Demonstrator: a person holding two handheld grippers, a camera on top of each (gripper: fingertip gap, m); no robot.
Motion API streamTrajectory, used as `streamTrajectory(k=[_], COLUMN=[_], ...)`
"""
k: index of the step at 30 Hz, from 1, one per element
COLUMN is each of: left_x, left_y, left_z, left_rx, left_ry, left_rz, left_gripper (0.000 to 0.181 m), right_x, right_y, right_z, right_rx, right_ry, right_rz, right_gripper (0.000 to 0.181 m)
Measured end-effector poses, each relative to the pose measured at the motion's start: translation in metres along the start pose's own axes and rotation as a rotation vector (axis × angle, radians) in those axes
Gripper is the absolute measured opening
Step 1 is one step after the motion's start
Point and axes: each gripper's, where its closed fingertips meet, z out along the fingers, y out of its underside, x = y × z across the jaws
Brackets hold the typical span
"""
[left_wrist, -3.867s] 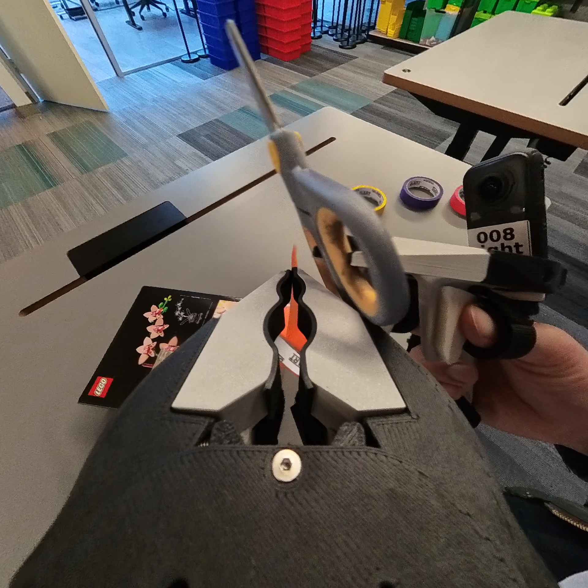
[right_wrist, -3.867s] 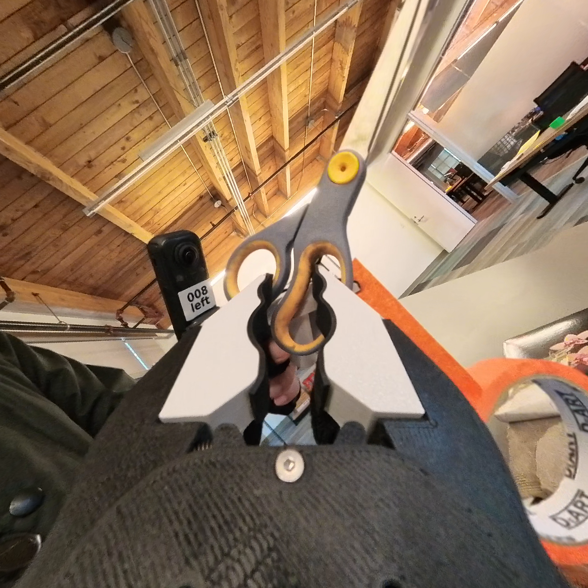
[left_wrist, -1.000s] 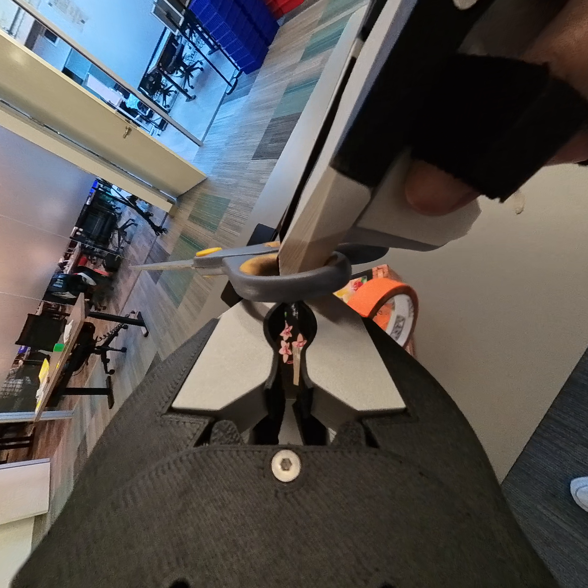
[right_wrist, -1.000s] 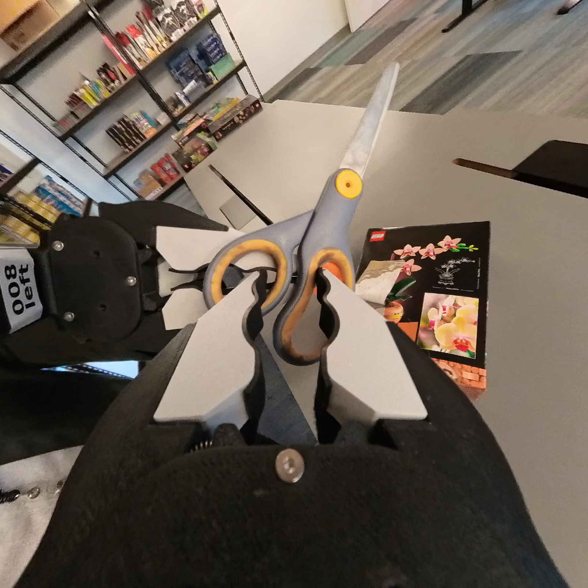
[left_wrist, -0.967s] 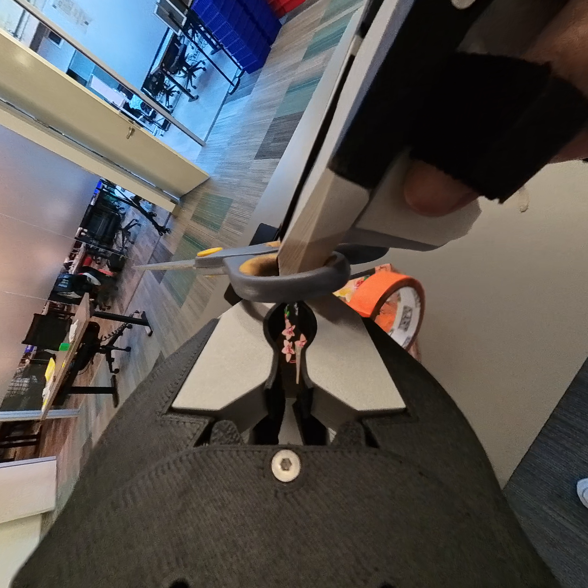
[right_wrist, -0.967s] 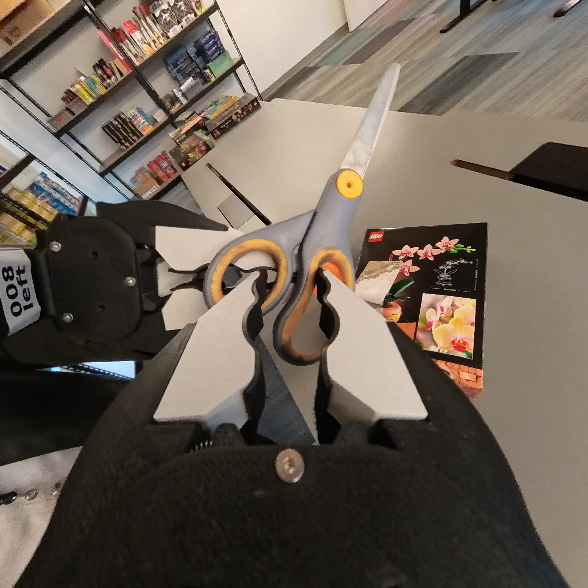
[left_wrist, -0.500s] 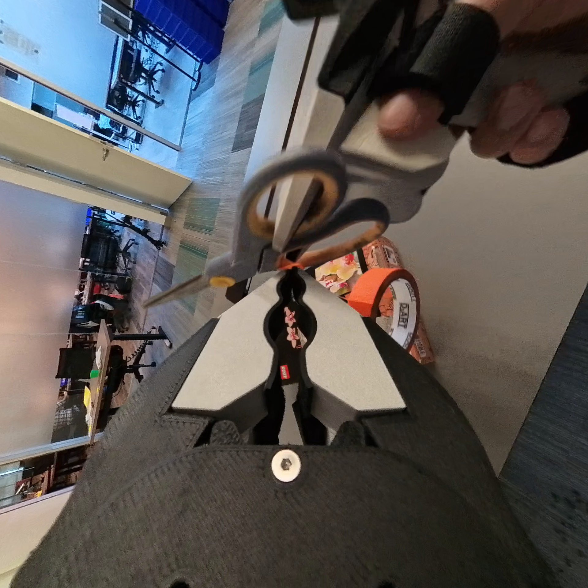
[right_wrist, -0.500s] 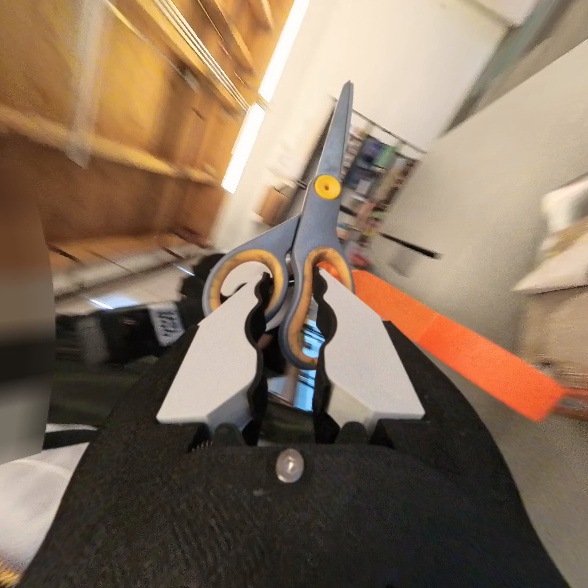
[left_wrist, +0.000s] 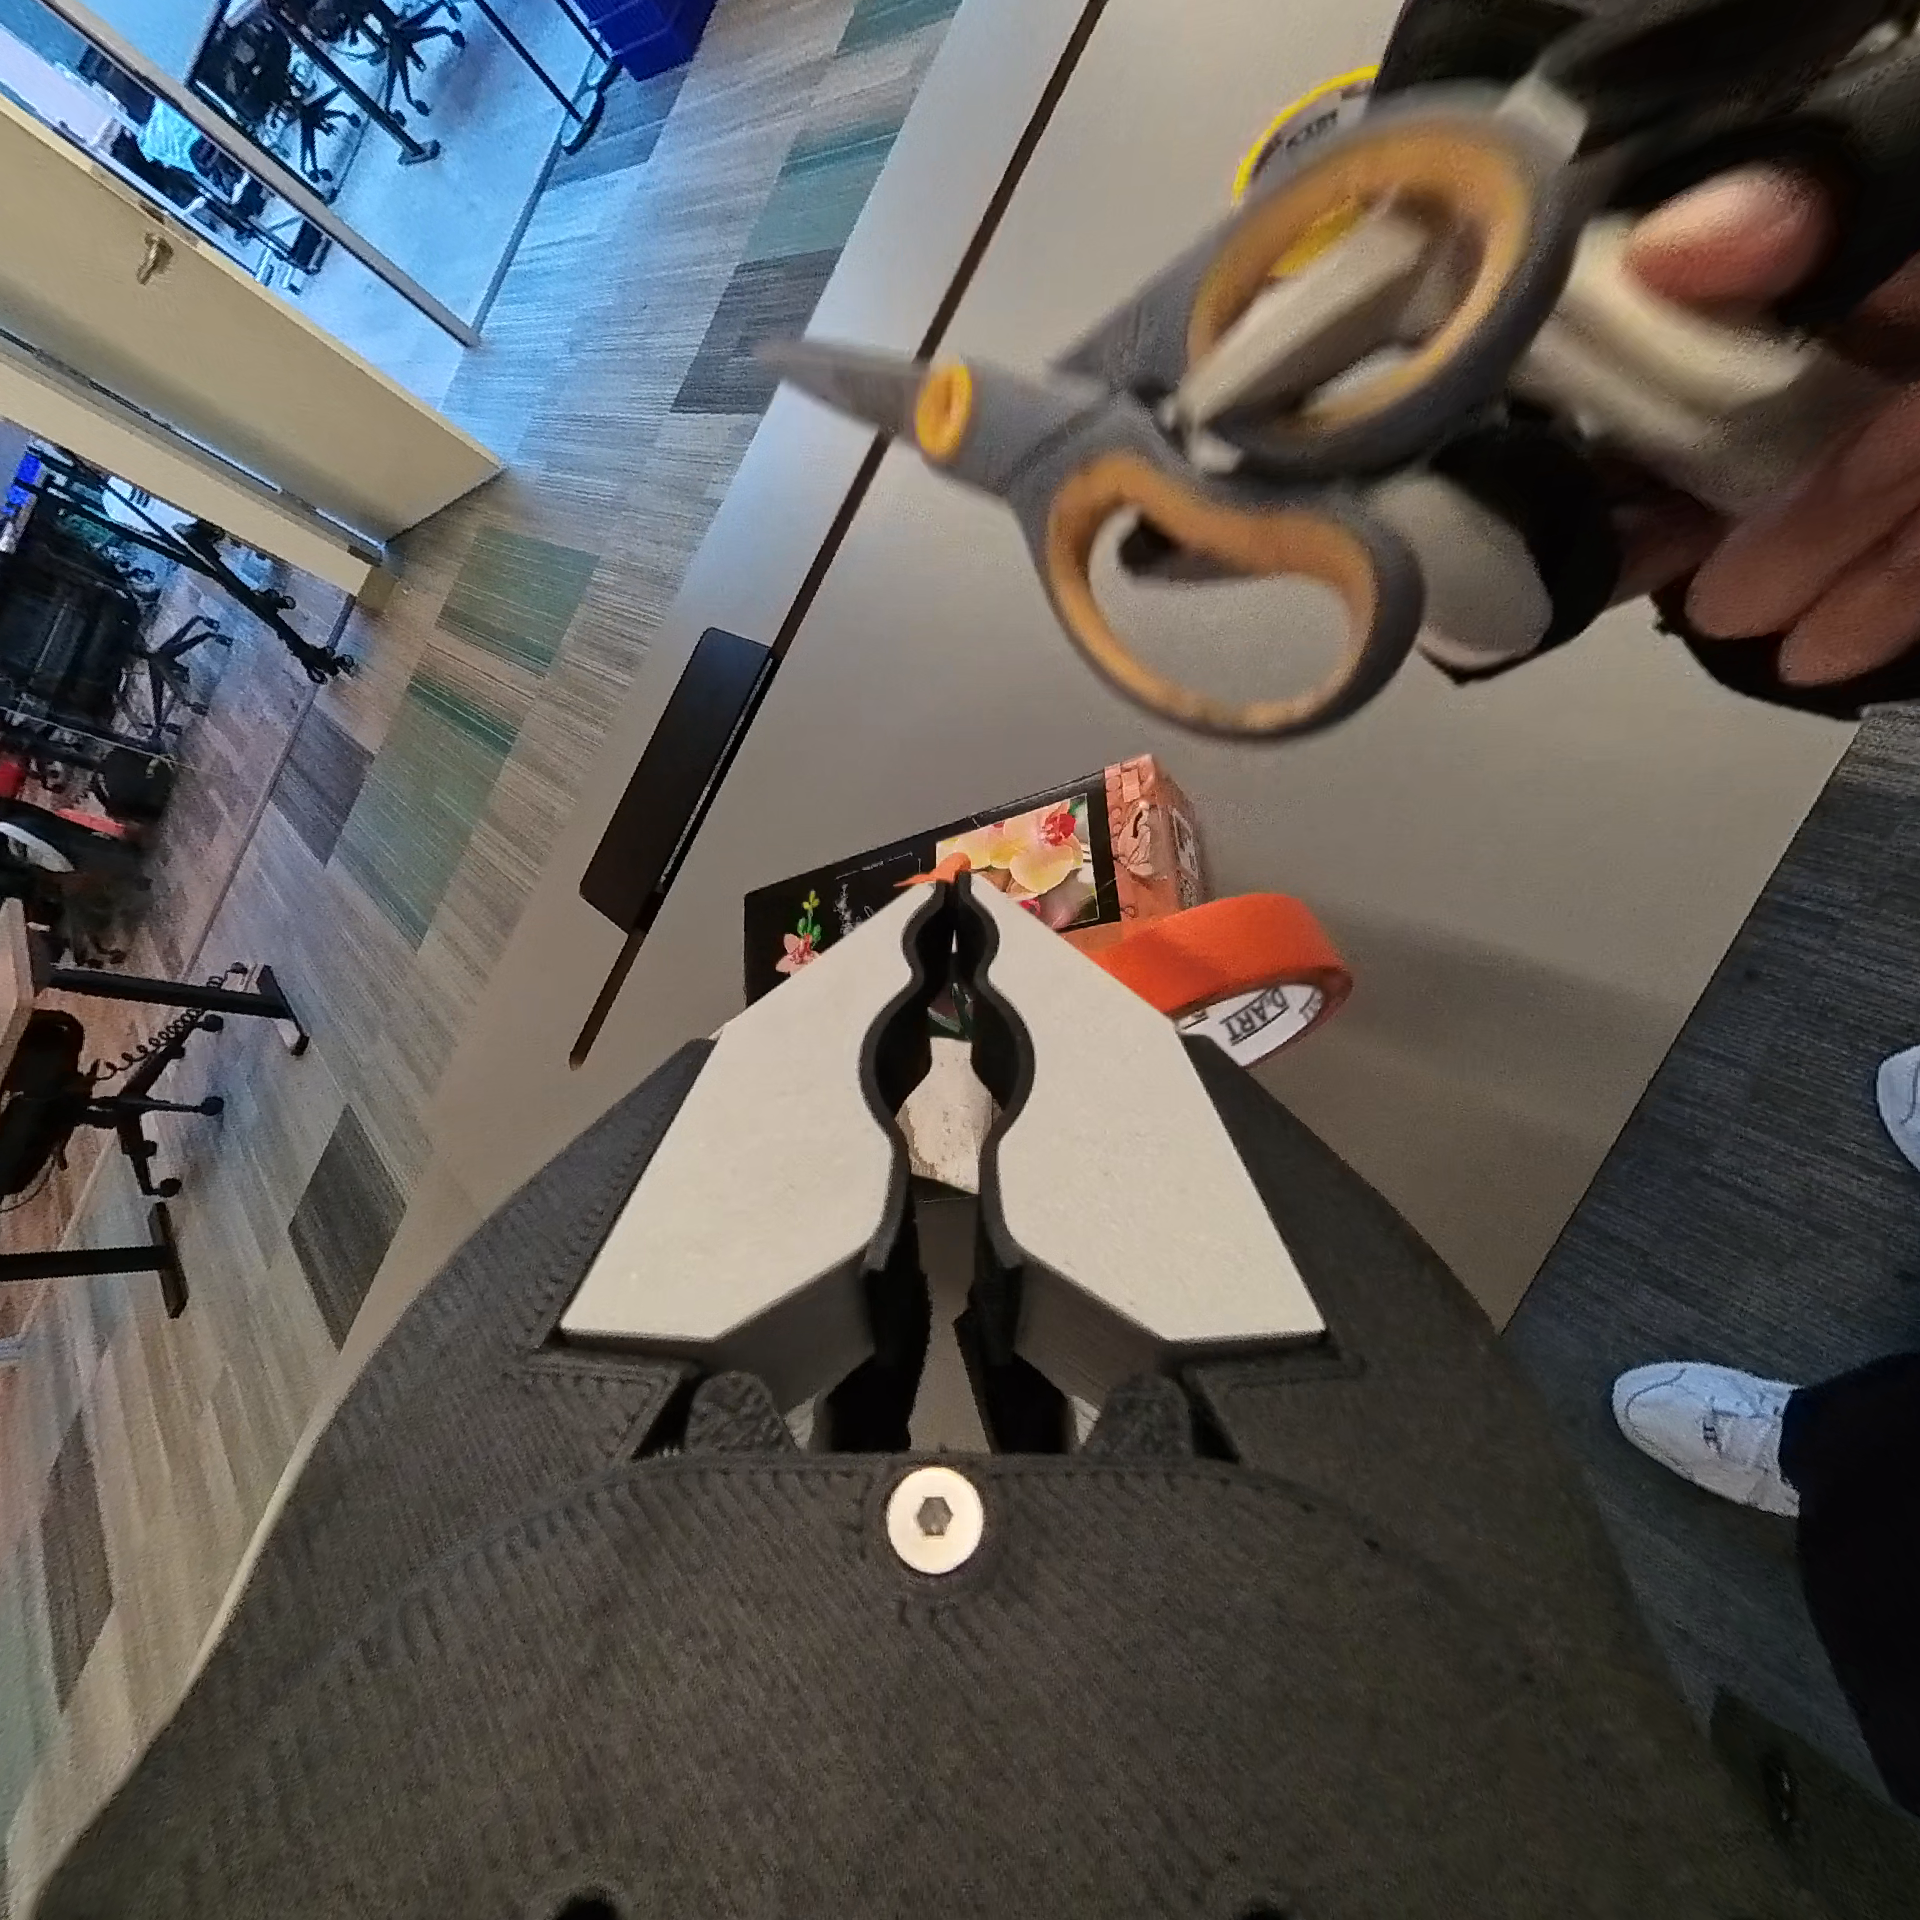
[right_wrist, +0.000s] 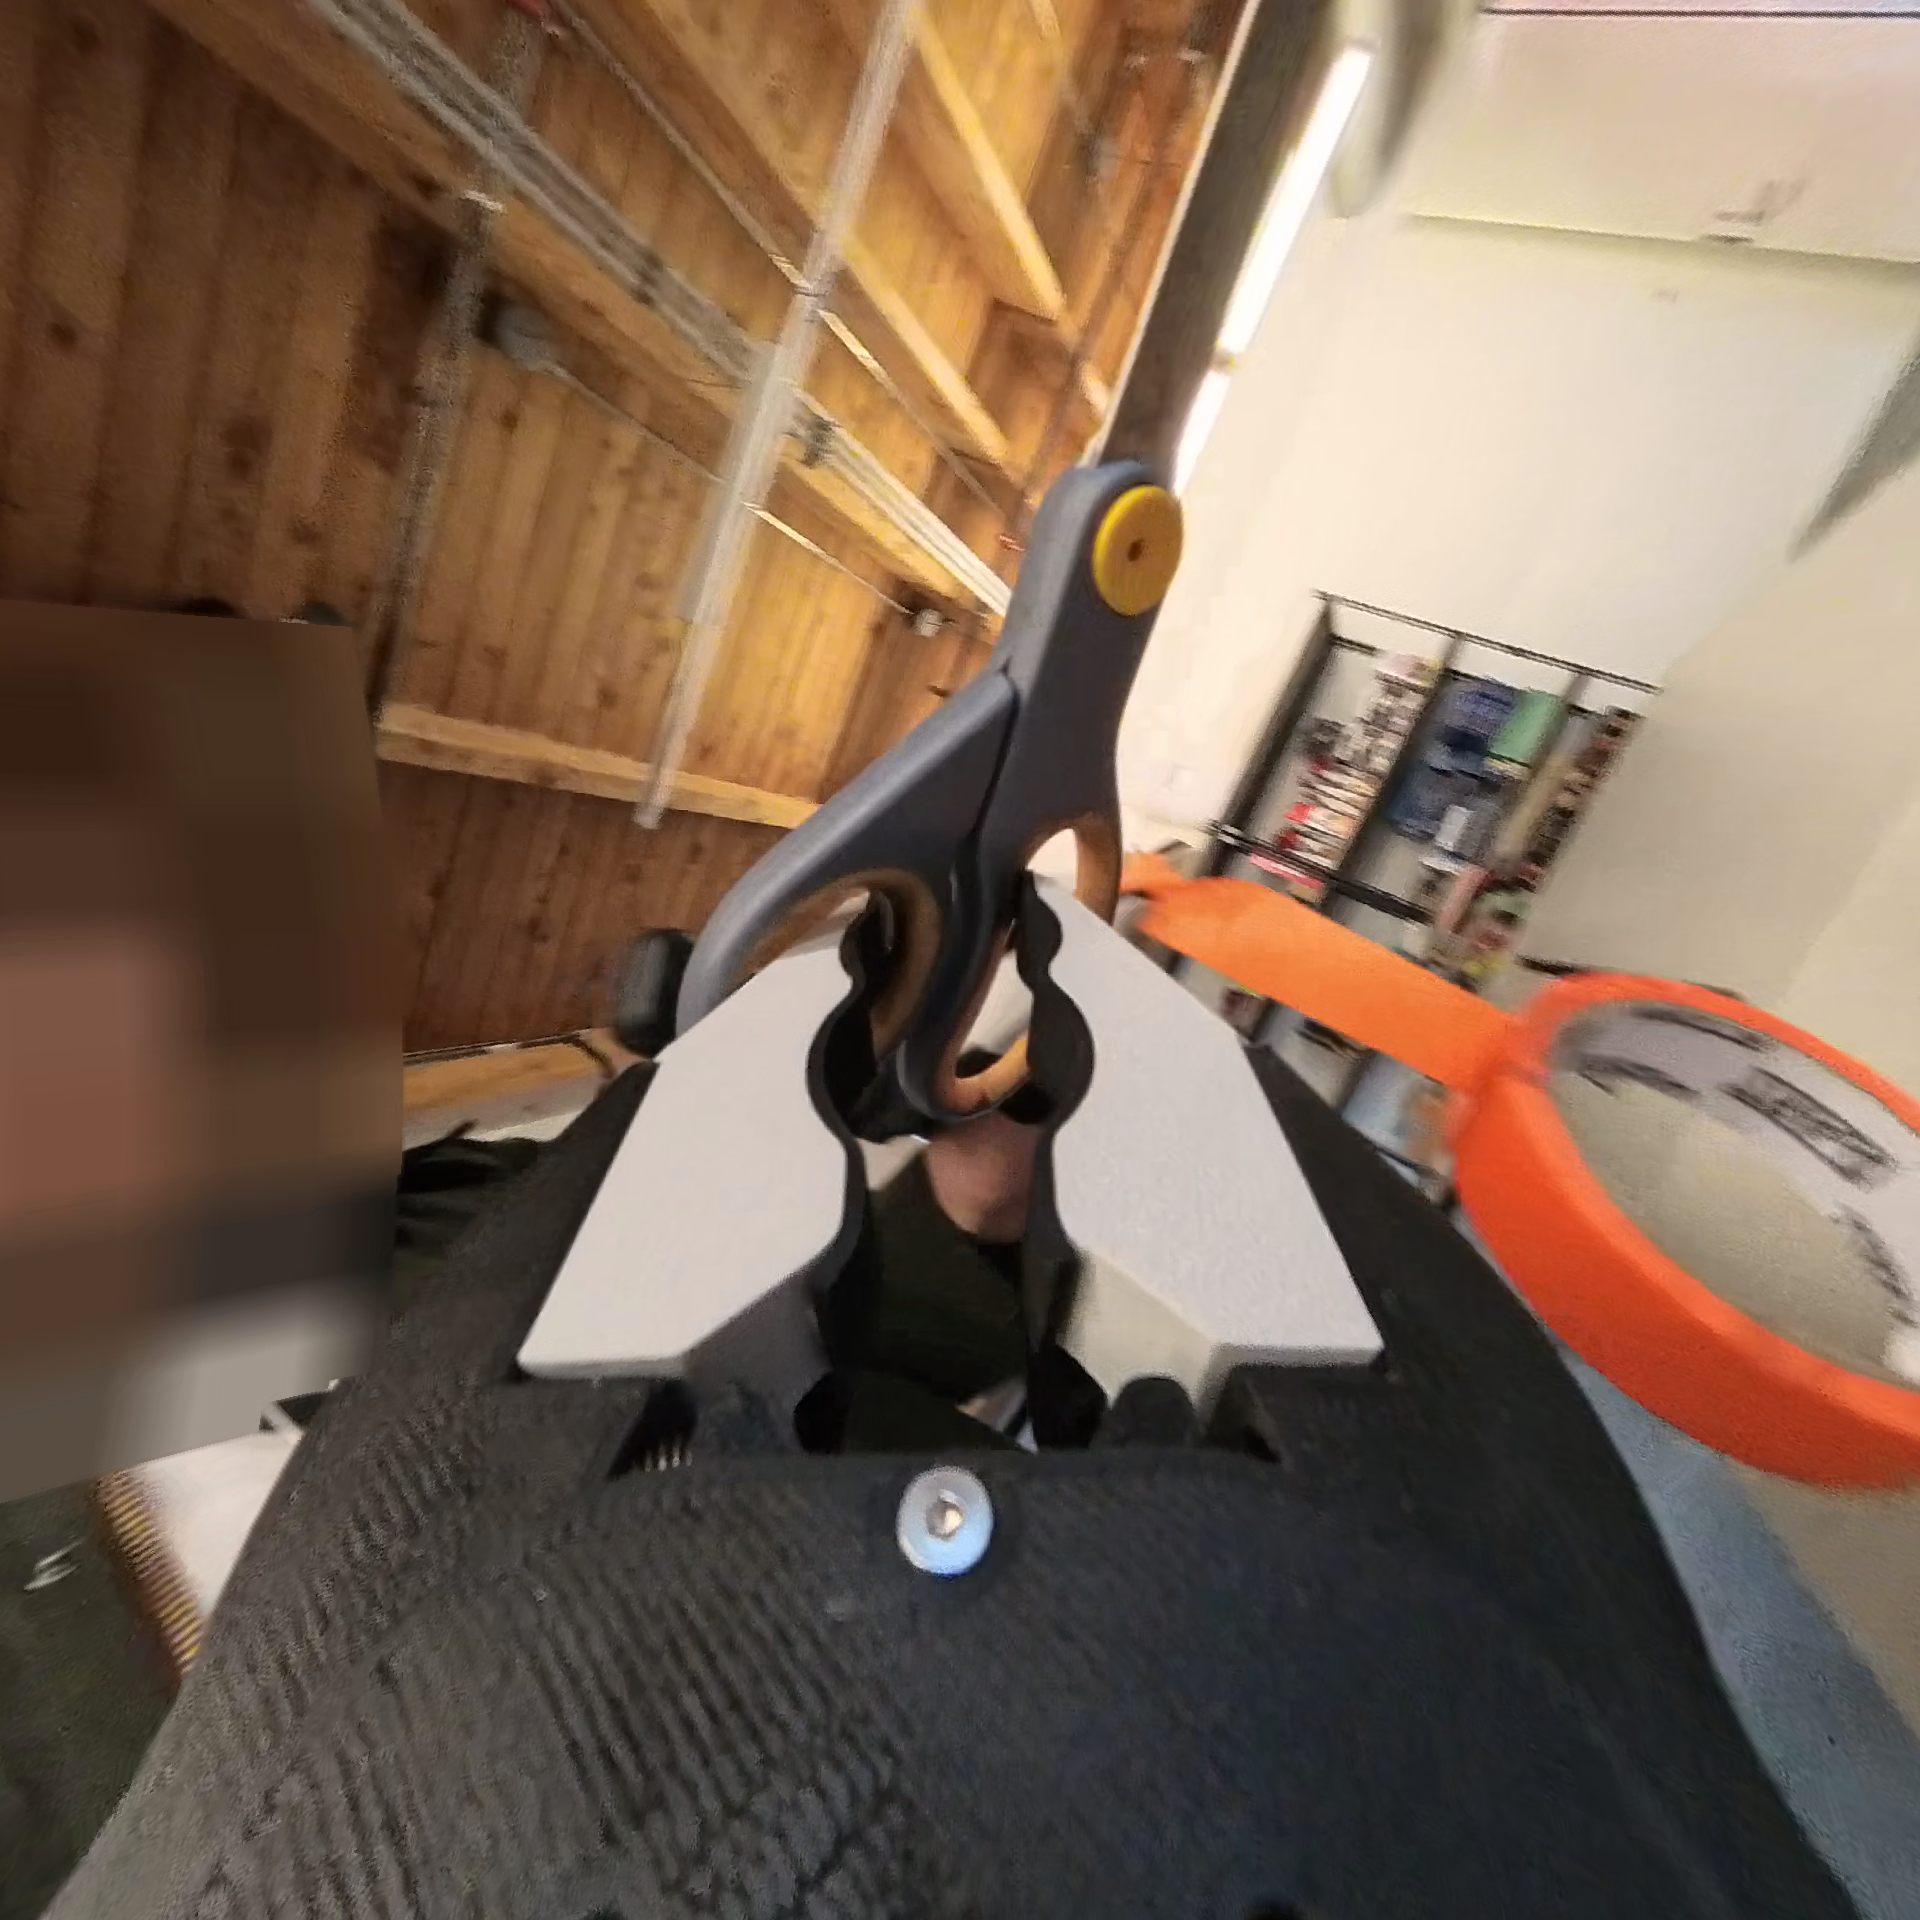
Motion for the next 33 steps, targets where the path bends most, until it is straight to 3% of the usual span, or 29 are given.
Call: streamTrajectory(k=[3,8,13,16,19,22,29,33], left_x=[-0.002,-0.001,-0.003,-0.002,-0.006,-0.008,-0.019,-0.038], left_y=[-0.005,-0.008,-0.008,-0.004,-0.005,-0.003,0.0,0.006], left_z=[-0.005,-0.004,-0.009,-0.007,-0.009,-0.006,0.003,0.011], left_rx=[0.015,0.017,0.023,0.014,0.021,0.033,0.097,0.119], left_ry=[-0.002,-0.001,-0.008,-0.001,-0.014,0.016,0.234,0.259], left_rz=[-0.011,-0.007,-0.017,-0.029,-0.019,-0.08,-0.379,-0.522], left_gripper=[0.0,0.0,0.0,0.0,0.0,0.0,0.0,0.0], right_x=[-0.04,-0.027,-0.042,-0.022,-0.021,0.007,0.043,0.059], right_y=[-0.004,-0.002,0.002,-0.013,-0.001,0.004,0.076,0.115], right_z=[0.006,0.018,0.023,0.019,0.016,-0.002,-0.035,-0.034], right_rx=[0.007,-0.065,-0.098,-0.063,-0.147,-0.241,-0.626,-0.695], right_ry=[-0.09,-0.04,0.027,0.086,0.187,0.366,0.579,0.512], right_rz=[-0.1,-0.092,-0.339,-0.264,-0.44,-0.448,-0.435,-0.353], right_gripper=[0.024,0.029,0.026,0.028,0.026,0.026,0.026,0.026])
